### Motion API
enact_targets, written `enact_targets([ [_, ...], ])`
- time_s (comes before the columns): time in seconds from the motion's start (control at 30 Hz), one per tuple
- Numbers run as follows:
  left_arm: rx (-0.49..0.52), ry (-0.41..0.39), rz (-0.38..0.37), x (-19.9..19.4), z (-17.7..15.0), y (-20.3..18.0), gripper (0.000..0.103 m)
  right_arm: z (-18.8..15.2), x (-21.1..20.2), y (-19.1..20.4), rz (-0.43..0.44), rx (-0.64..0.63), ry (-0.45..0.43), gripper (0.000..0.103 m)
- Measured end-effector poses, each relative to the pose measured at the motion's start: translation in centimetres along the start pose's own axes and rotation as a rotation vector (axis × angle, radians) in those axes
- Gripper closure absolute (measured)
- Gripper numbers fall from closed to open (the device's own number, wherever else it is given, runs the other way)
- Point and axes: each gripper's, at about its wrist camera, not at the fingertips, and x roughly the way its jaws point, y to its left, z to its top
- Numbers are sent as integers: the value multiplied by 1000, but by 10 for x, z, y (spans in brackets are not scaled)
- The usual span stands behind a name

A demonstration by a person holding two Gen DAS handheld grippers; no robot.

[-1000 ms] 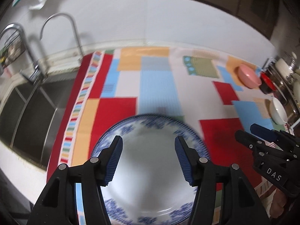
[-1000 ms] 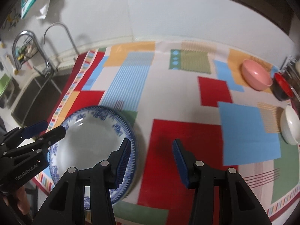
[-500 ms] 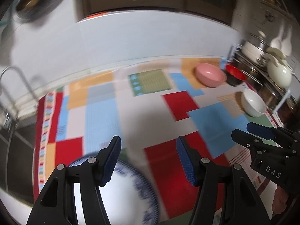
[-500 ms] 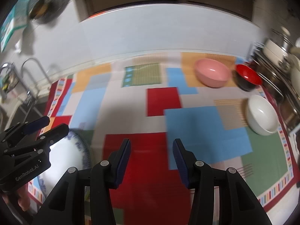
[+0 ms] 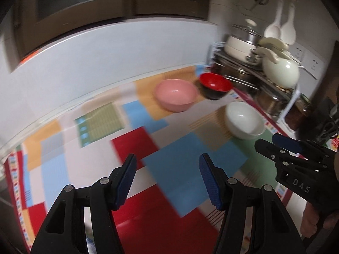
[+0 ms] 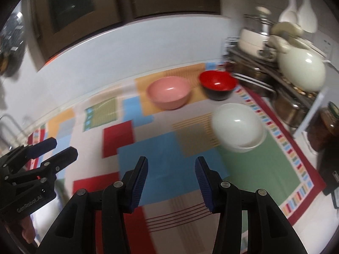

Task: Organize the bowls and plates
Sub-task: 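Move both tools to the white bowl beside the pot rack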

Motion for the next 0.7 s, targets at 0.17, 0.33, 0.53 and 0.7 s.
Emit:
enact_targets([
  [0.17,47,14,-42,28,24,-30,43,9,8,-39,-57,64,-17,55],
  [0.33,83,37,-63,55,40,-52,43,17,21,-74,-105,118,-12,55],
  [0.53,124,76,-77,90,61,-75,43,21,39,-109,-127,169,9,55],
  [0.7,155,99,-91,117,76,-90,43,23,57,-132,-138,207,29,55],
])
